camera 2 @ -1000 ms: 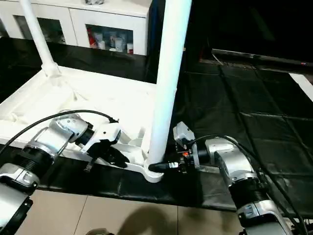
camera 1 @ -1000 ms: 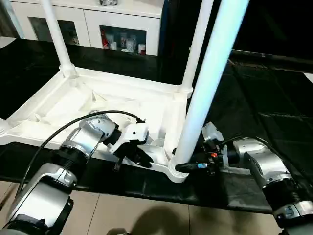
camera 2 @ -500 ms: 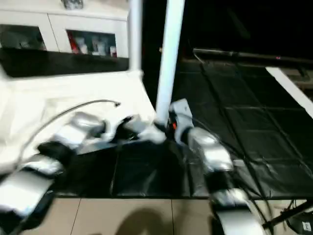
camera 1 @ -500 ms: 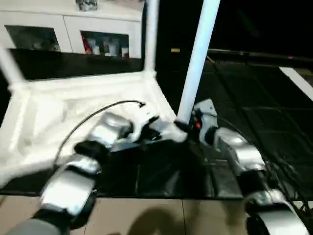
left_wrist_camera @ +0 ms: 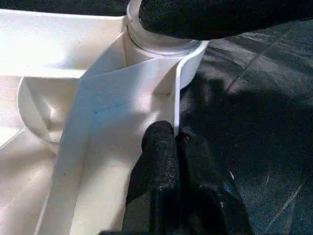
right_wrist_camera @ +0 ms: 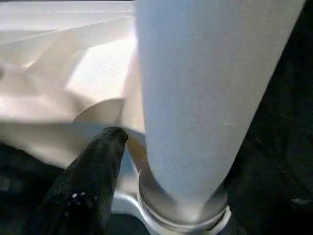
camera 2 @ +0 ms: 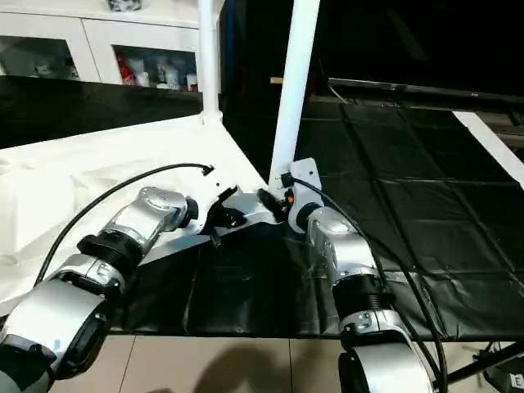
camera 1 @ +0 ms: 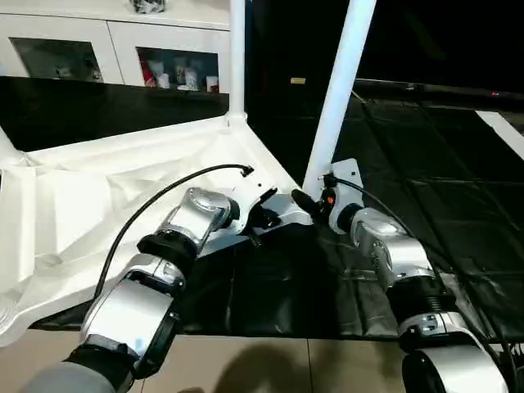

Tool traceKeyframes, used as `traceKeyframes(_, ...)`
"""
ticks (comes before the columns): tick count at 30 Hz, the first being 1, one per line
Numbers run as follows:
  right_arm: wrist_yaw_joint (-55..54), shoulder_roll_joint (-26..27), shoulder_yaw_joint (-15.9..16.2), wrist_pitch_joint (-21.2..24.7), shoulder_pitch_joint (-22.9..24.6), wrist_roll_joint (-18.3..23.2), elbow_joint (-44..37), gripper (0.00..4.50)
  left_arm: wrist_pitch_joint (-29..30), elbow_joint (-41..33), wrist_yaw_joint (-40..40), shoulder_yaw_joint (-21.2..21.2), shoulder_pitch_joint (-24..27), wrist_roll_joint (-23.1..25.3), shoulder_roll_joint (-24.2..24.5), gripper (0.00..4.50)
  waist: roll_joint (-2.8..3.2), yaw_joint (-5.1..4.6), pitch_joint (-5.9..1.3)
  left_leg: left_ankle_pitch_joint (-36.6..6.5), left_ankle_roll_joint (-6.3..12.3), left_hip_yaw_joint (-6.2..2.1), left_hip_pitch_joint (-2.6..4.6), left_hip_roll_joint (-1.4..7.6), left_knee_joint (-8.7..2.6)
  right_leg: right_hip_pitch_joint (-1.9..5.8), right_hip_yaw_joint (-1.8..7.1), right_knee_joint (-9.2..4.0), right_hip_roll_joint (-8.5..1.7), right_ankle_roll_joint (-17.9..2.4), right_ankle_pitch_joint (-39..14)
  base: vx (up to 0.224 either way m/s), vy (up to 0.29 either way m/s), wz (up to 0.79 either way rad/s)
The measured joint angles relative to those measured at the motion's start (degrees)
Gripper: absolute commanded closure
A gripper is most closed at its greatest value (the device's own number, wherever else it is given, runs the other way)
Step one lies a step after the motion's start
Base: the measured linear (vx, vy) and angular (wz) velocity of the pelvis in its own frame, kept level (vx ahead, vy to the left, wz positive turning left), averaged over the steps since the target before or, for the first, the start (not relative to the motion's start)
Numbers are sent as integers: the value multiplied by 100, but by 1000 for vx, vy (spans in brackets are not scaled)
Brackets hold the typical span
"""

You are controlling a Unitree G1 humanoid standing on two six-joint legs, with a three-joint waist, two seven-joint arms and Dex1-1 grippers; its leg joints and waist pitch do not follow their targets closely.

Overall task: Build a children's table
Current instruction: Rotate leg to tighten

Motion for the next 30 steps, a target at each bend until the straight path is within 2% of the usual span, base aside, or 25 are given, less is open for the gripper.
traceKeyframes(7, 1466, -587, 422, -431, 307, 63, -194, 44, -525, -210, -1003, -219, 164, 39, 472, 450, 4, 6, 3, 8, 16, 0, -11, 1, -2, -11, -1, 1, 0, -26, 13, 0, 0, 0)
traceKeyframes(10, 2061, -815, 585, -657, 382, 90, -194, 10, -737, -374, -1625, -365, 243, 32, 658, 450, 12, 53, 8, 8, 16, 0, -15, 1, -1, -13, -1, 0, 0, -26, 14, 0, 0, 0)
traceKeyframes(12, 2376, -855, 611, -721, 411, 174, -194, 10, -861, -393, -1903, -427, 254, 28, 699, 450, 18, 136, 12, 8, 16, 0, -17, 1, 1, -14, -1, 0, 0, -26, 14, 0, 0, 0)
traceKeyframes(17, 3589, -1401, 800, -1087, 417, 309, -212, 10, -1166, -433, -2597, -568, 274, 20, 968, 450, 22, 230, 15, 7, 17, 3, -22, 2, 3, -14, -1, 0, -1, -25, 13, 0, 0, 0)
traceKeyframes(22, 4431, -1486, 862, -982, 428, 629, -322, 10, -1320, -567, -2949, -707, 304, 33, 1094, 450, 22, 293, 15, 8, 17, 2, -21, 4, 3, -14, -1, 1, 0, -23, 12, 0, 0, 0)
traceKeyframes(23, 4627, -1536, 928, -949, 427, 676, -358, 35, -1365, -649, -3066, -714, 353, 34, 1135, 450, 22, 302, 15, 8, 18, 3, -22, 4, 3, -14, -1, 0, 0, -22, 11, 0, 0, 0)
traceKeyframes(25, 4861, -1597, 990, -916, 423, 685, -341, 35, -1420, -797, -3242, -763, 434, 28, 1219, 450, 21, 317, 14, 6, 19, 3, -23, 4, 4, -13, -1, 0, 0, -20, 10, 0, 0, 0)
traceKeyframes(30, 4994, -1595, 1047, -923, 414, 683, -195, 83, -1439, -1021, -3448, -838, 513, 26, 1275, 450, 21, 333, 14, 7, 17, 3, -23, 4, 5, -11, -1, 0, -1, -20, 10, 0, 0, 0)
